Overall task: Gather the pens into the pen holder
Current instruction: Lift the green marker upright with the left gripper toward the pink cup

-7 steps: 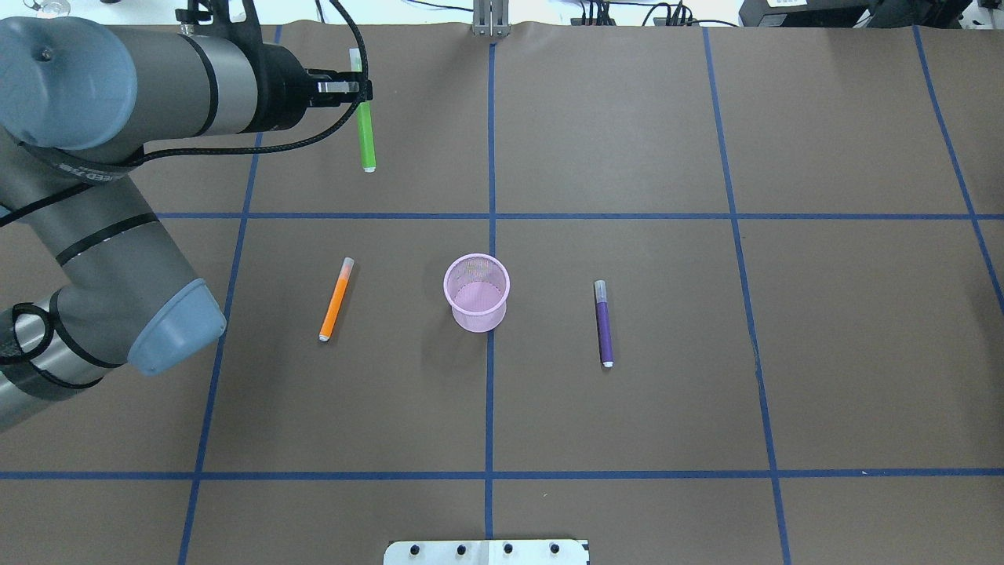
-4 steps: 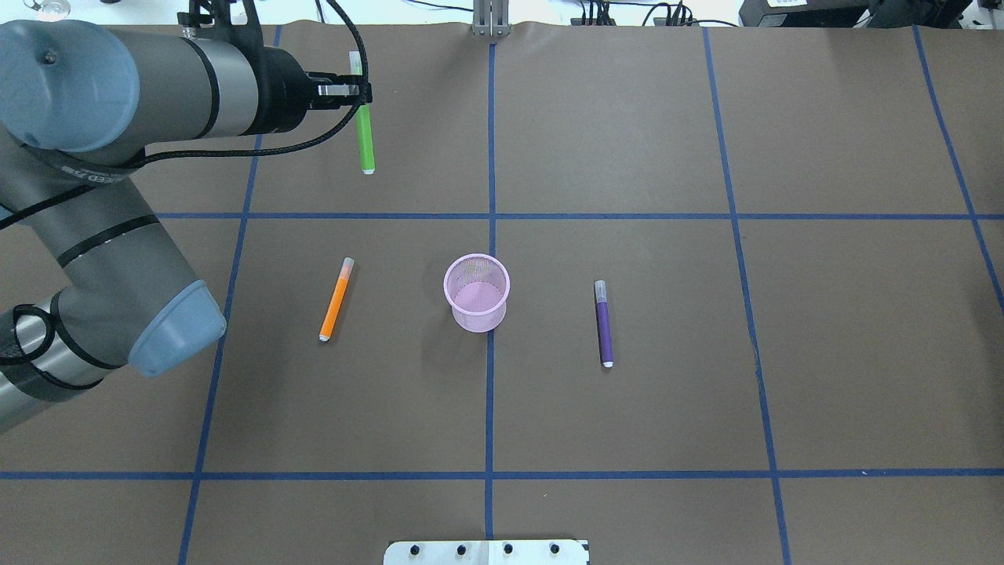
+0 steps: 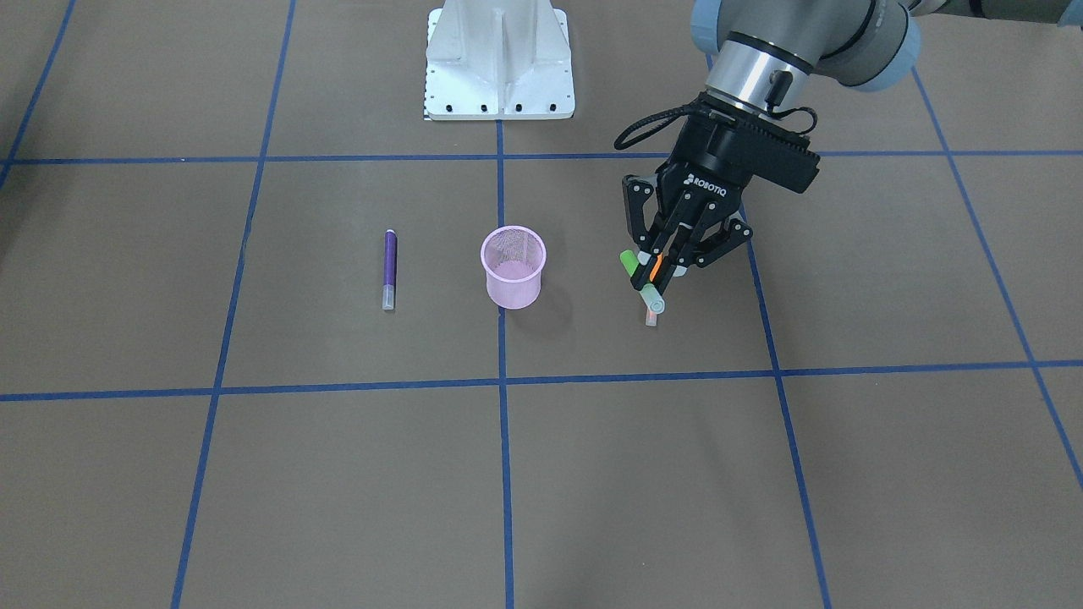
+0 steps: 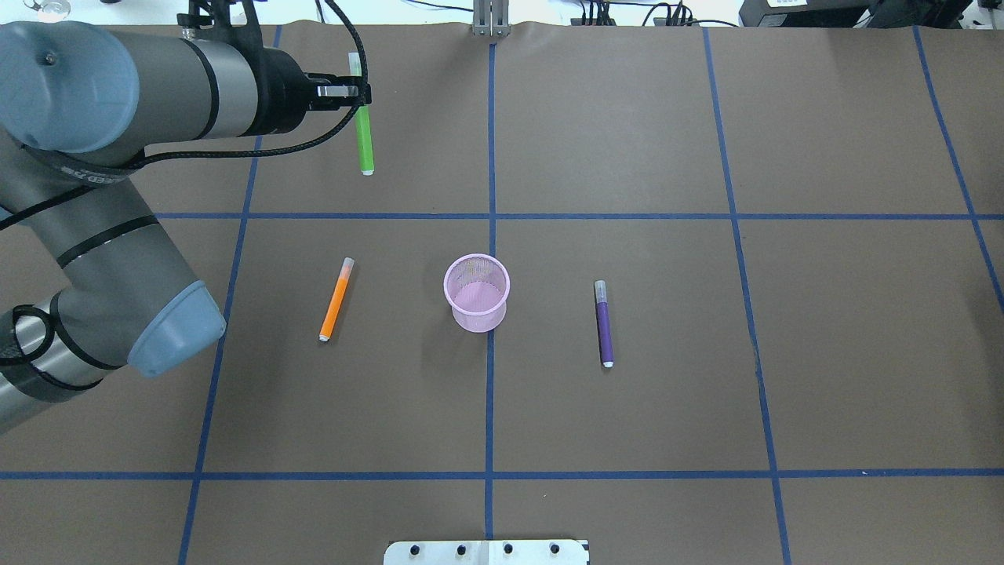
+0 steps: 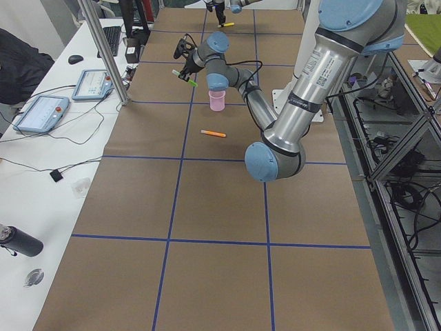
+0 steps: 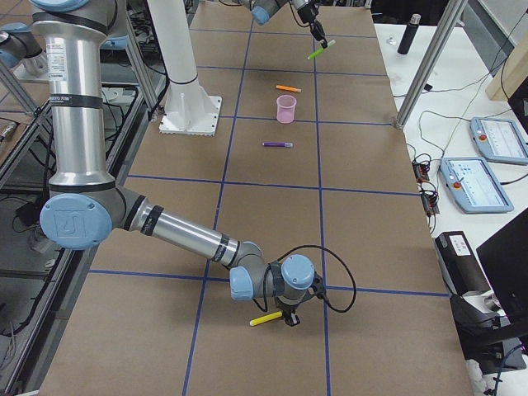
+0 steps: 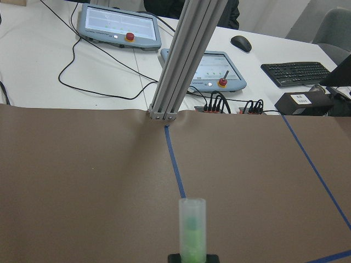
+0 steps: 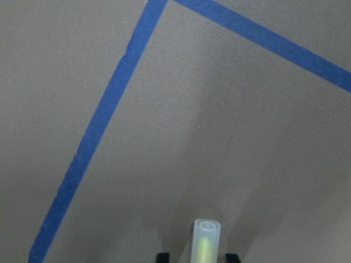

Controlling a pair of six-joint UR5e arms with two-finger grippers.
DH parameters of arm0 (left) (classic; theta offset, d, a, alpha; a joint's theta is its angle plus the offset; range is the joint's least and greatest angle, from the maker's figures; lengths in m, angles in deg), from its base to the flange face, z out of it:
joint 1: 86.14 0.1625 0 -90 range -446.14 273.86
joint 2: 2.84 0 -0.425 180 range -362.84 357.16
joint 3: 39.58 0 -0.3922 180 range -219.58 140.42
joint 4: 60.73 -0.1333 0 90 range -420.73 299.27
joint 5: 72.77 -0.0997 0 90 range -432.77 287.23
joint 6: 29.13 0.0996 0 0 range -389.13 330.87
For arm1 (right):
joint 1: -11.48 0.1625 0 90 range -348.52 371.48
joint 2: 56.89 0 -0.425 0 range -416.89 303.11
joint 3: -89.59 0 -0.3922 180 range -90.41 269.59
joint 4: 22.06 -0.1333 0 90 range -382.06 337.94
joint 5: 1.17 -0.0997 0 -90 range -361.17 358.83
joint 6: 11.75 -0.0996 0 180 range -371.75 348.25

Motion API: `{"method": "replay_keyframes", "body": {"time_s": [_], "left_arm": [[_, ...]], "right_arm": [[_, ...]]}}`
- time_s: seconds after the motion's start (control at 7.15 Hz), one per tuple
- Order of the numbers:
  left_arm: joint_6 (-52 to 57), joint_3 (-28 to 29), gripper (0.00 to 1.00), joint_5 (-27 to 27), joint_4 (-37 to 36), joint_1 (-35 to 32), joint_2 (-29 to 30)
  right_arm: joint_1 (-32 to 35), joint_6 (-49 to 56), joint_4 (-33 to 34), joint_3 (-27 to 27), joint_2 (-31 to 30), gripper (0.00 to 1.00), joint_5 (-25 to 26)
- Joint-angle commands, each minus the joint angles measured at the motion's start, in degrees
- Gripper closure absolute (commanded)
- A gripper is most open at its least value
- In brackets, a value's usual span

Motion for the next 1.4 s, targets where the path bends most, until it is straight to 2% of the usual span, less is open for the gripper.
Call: {"method": "replay_keyframes", "body": {"time_s": [0.0,0.28,0.56,0.7,0.98,1.26], "left_arm": [[0.0,0.0,1.0,0.0,0.0,0.0,0.0],[0.3,0.0,1.0,0.0,0.0,0.0,-0.1],[3.0,-0.2,1.0,-0.3,2.4,1.0,-0.5],[3.0,-0.3,1.0,-3.3,5.1,3.4,-0.4],[3.0,-0.1,1.0,-15.0,7.4,15.0,0.2],[2.7,2.2,1.0,-20.2,8.5,20.8,0.3]], "right_arm": [[0.0,0.9,0.0,0.1,0.0,1.0,0.3],[0.2,0.6,0.5,0.9,1.5,1.0,-1.1],[2.8,-0.7,0.5,3.8,4.2,1.0,-8.3],[3.3,-1.8,0.6,7.5,4.5,1.0,-9.2],[3.5,-13.2,0.0,15.1,4.5,1.0,-11.9],[3.5,-22.1,-0.5,20.9,4.5,1.0,-11.6]]}}
